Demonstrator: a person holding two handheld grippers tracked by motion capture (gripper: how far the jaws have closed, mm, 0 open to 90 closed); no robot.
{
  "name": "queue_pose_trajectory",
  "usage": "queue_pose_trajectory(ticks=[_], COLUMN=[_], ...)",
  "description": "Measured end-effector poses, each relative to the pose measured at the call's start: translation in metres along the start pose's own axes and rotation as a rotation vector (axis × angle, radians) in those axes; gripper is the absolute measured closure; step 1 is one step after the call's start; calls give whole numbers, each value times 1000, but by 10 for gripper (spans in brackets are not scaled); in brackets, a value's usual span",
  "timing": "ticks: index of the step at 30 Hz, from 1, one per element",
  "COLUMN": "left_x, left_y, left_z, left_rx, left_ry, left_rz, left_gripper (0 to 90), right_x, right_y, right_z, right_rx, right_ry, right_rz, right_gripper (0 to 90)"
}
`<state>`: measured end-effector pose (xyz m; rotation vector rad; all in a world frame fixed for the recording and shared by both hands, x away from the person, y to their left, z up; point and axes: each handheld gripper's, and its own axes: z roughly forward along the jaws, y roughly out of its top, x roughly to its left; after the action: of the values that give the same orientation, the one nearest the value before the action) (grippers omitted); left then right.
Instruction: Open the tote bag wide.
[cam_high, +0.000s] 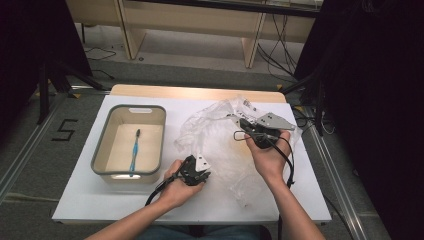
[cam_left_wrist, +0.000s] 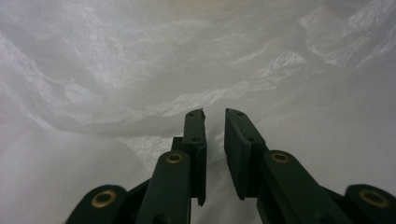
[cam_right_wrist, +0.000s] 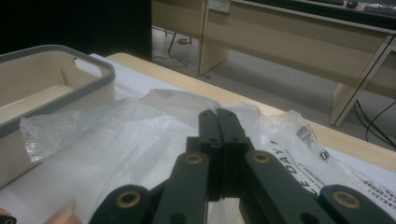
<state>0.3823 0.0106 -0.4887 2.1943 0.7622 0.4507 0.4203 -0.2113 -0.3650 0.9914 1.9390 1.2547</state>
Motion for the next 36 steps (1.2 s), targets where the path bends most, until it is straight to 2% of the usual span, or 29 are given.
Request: queue_pose_trajectory(ticks=[2,5,8,9,12,15,23,28,30,32,36], left_x=[0,0,2,3,5,6,5,3,3,5,6], left_y=[1,0,-1,-2,-1,-1,0,5,6,7,7], left_z=[0,2,6,7,8,8,4,-10,-15,-20,-27], left_rx=[-31,-30,0,15,19,28,26,-31,-38,-23,-20], left_ry=[10,4,2,2,-16,-21,-17,-1,-12,-37,-38], left_rz=[8,1,-7,-21,-65,-79,-63,-21,6,-9,-10], left_gripper=[712,708,750,773,824,848,830,732,644,537,408], right_x=[0,1,3,3,4,2,-1,0,0,0,-1], right_y=[0,-1,-1,-1,-1,0,1,1,0,0,0], right_z=[0,1,3,3,3,1,-1,0,0,0,0], right_rx=[-2,6,12,13,7,2,-9,-5,-4,-5,-4], right_ry=[3,10,13,15,16,14,9,14,14,14,14], right_rz=[8,7,5,6,7,13,25,21,22,22,25], right_gripper=[900,900,900,900,900,900,900,900,900,900,900])
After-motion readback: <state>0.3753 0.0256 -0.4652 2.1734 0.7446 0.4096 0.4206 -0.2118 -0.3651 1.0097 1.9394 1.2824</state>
